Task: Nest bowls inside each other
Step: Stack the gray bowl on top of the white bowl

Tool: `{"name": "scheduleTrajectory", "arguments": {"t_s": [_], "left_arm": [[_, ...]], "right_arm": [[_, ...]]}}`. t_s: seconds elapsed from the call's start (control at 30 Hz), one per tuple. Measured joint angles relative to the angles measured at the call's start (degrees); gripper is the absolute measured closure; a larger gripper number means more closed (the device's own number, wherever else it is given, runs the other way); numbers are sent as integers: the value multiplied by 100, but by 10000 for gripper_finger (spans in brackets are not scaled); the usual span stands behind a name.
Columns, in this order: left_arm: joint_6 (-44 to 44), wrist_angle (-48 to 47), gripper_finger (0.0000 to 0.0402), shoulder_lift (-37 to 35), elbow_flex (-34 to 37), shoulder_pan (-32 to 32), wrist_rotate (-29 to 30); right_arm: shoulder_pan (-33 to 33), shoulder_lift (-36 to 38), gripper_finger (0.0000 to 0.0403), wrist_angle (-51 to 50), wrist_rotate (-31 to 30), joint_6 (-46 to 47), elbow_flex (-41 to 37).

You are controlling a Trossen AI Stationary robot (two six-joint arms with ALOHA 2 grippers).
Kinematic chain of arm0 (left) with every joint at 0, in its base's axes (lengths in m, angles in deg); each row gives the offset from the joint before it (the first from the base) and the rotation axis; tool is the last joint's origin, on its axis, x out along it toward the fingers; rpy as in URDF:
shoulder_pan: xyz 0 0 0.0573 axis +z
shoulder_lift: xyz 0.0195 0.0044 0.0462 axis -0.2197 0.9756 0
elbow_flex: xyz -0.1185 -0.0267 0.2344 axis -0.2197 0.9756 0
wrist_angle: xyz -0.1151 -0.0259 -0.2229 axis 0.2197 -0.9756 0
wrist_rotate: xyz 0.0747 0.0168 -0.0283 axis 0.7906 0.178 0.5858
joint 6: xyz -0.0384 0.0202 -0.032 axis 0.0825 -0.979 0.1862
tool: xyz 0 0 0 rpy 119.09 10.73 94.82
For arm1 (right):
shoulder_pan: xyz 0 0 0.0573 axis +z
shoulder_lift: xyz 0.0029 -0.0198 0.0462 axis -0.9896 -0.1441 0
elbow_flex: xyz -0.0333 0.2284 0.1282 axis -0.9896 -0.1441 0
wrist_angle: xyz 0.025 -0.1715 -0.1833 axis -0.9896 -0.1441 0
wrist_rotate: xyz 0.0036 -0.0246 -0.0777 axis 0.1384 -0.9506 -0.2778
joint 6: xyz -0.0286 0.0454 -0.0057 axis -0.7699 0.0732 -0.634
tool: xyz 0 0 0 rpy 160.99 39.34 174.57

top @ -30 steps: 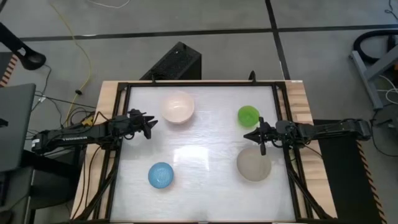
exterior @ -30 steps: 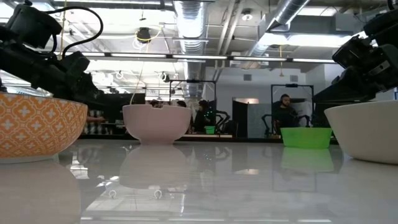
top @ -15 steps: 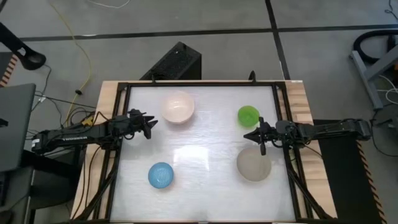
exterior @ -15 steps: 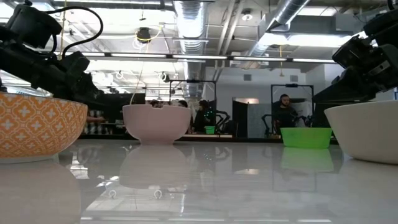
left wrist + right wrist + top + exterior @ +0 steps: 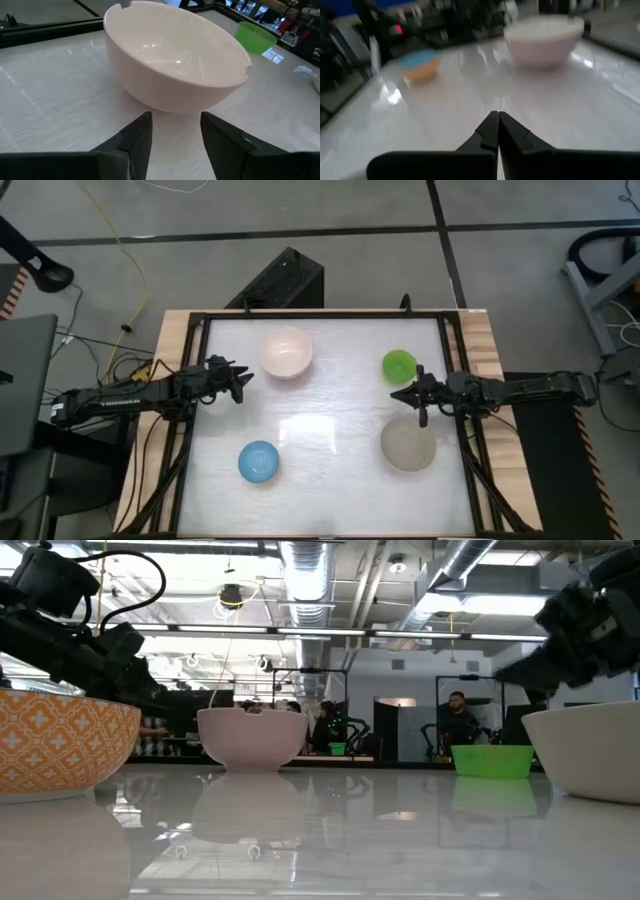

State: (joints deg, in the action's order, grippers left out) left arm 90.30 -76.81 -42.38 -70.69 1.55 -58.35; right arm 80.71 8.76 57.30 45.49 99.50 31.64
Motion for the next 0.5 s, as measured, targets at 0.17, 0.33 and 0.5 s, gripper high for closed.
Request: {"name": "scheduleTrajectory", "arguments": {"t_s": [0.17,0.33,0.5], "left_arm": [[1,0,244,0,0,0,0],[-1,0,244,-2,-1,0,0],[-1,0,244,-2,1,0,0]], "right_arm": [[-129,0,376,1031,-79,2,240],[-96,-9,376,1416,862,-80,653],[413,-459,363,686,1515,9,1403]]}}
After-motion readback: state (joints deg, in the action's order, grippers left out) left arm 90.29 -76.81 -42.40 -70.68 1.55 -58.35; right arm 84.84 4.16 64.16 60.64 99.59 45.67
